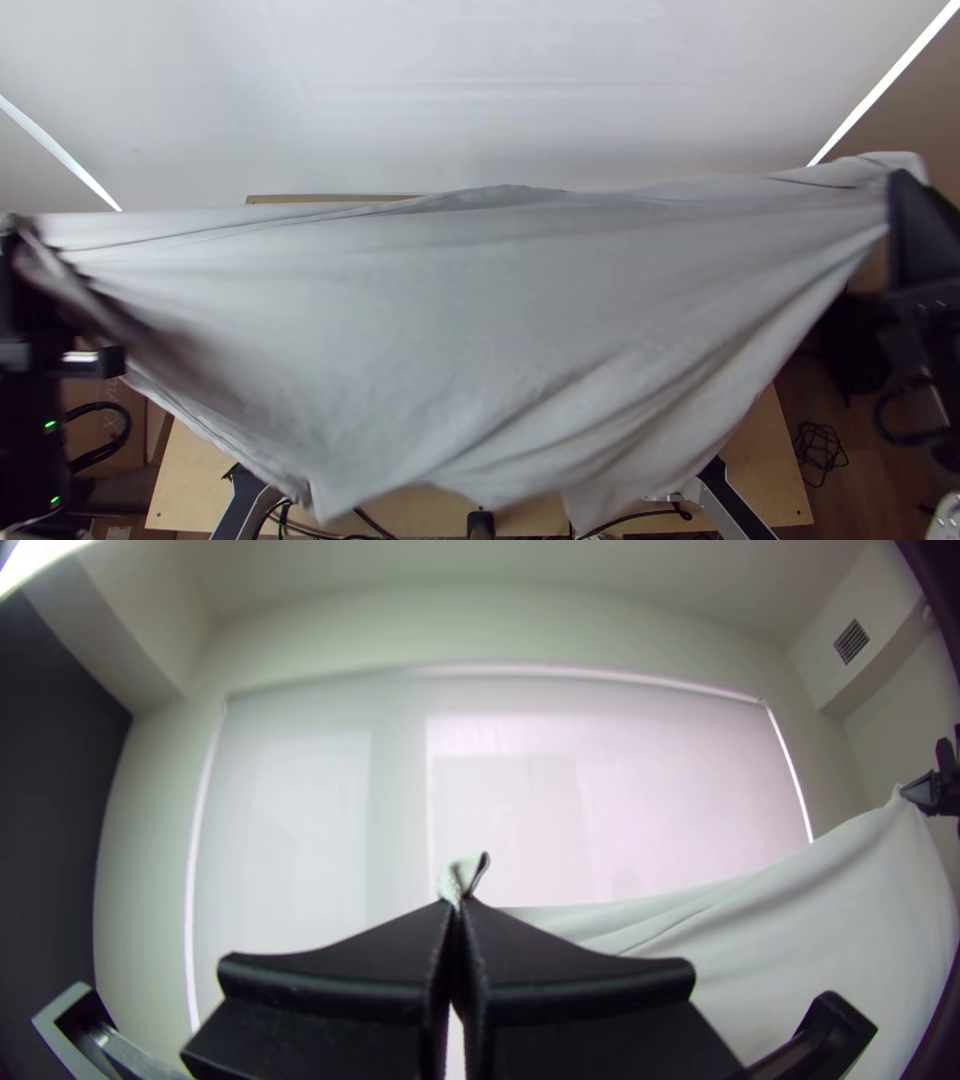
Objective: Fold the t-shirt
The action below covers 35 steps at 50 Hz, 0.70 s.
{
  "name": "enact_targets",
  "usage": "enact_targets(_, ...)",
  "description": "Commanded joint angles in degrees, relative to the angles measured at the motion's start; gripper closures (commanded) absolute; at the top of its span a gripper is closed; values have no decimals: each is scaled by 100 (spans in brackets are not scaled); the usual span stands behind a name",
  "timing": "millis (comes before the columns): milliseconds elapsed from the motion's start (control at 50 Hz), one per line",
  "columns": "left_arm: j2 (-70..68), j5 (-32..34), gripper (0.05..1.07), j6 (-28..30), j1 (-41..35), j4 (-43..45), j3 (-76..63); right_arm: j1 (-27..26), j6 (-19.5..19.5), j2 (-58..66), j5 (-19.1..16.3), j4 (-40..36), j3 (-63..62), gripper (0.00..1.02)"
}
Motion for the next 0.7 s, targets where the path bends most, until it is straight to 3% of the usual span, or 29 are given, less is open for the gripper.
enact_targets(0,-166,-18,105,-241,-77,-265,-709,110,158,58,224,85,-763,100)
enact_targets(160,-693,193,105,-557,-103,-564,-2045,356,439,-153,224,252,-2503,100)
enact_targets(380,-939,246,105,-549,-218,-731,-3935,506,659,-258,241,911,-4771,100)
enact_targets(680,572,281,105,-540,-262,1001,-5130,603,615,1113,417,2309,-5931,100)
